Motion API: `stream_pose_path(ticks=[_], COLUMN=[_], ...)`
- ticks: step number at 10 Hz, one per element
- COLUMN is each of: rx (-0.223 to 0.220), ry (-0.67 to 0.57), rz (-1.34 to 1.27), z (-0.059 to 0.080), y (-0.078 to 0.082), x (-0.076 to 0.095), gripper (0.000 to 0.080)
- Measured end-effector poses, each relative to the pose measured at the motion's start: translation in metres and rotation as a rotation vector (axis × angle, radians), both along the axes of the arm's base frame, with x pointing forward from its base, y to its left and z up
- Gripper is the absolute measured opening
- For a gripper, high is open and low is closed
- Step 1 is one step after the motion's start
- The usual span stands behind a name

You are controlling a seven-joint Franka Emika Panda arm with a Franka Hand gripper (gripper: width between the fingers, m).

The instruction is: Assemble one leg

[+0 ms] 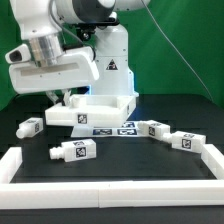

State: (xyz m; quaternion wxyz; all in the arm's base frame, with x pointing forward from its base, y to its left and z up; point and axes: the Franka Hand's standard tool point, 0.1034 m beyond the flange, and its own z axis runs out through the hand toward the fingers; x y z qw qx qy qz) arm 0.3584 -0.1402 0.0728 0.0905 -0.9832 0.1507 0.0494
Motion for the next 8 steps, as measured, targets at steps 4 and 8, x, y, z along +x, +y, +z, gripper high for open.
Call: stream_pose_path(ticks=[4, 8], rx=[0.014, -0.012], ry=[0.008, -0.001], rz=[-0.043, -0.068], z=[0.015, 0.003], y=[0.031, 0.054], x=[0.08, 0.104], gripper=[0.0051, 0.0051])
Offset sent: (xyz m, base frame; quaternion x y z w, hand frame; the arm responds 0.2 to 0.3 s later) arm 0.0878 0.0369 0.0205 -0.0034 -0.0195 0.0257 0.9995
